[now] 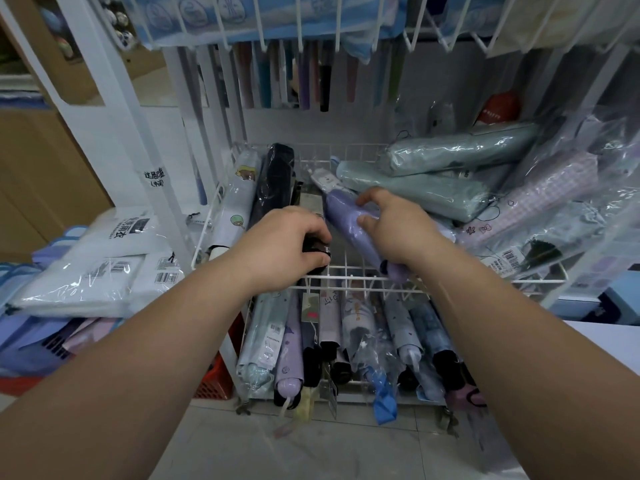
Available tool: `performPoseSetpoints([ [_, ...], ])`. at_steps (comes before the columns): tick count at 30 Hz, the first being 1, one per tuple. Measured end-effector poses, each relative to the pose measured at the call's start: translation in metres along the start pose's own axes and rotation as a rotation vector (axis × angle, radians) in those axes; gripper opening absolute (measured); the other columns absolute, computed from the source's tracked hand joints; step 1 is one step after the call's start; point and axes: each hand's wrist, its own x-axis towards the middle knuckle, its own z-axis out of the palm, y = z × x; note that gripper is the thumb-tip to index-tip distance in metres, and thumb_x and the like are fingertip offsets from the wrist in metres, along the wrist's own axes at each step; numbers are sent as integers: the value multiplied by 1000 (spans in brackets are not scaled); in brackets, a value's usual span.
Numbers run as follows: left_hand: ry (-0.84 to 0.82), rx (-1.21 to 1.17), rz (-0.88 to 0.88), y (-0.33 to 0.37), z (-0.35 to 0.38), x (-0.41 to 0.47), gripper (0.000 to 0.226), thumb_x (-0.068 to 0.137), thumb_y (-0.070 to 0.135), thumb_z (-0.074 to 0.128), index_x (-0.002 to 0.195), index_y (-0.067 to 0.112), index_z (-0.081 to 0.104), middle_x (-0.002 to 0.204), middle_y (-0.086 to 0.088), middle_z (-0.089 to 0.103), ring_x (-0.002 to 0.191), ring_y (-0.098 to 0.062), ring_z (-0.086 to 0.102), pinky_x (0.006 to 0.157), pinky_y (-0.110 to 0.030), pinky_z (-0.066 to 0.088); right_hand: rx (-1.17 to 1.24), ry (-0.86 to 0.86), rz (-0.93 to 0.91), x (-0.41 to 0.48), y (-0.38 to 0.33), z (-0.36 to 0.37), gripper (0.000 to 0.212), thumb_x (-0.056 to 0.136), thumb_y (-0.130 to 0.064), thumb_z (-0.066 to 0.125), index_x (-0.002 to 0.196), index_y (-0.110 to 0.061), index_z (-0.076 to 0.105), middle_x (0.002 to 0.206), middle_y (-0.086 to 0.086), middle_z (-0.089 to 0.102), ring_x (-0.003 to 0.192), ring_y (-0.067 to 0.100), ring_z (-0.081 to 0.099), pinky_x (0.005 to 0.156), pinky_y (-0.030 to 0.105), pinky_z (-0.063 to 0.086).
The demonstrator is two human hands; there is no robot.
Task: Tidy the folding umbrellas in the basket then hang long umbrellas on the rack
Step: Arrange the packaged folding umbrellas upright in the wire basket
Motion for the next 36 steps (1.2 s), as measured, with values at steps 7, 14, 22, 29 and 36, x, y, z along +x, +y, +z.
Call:
performPoseSetpoints([
  [7,-16,64,22,-10,-1,1,43,77,56,72,113,33,71,116,12,65,112,-11,59,100,-29,45,-311,-156,-137,8,-9,3,38,102,-41,43,137,-31,53,135,11,61,111,30,58,86,34,45],
  [14,-10,-49,-24,-12,-4,25,28,98,42,55,118,30,70,113,9,68,108,-14,60,98,-35,48,-373,-146,-195,19,-5,-8,36,102,-34,42,132,-29,60,130,10,65,114,33,60,94,39,50],
  [22,6,11,-112,-23,-10,82,34,97,24,53,129,25,65,133,-3,64,121,-25,59,100,-30,46,-244,-85,-138,53,-20,-29,34,96,-17,55,127,-22,67,134,9,62,119,29,59,94,25,43],
  [29,-65,155,-244,-45,1,142,51,94,9,55,143,18,51,145,-14,53,126,-32,56,102,-37,49,-463,-90,-183,92,-35,-6,36,98,-26,48,131,-28,62,134,11,61,119,33,59,97,35,45],
  [36,-118,409,-14,-63,-9,169,46,88,35,69,133,30,60,133,-4,62,117,-33,54,98,-42,46,-430,-154,-213,100,-11,6,49,98,-40,48,146,-29,46,140,17,53,131,37,46,107,38,41],
])
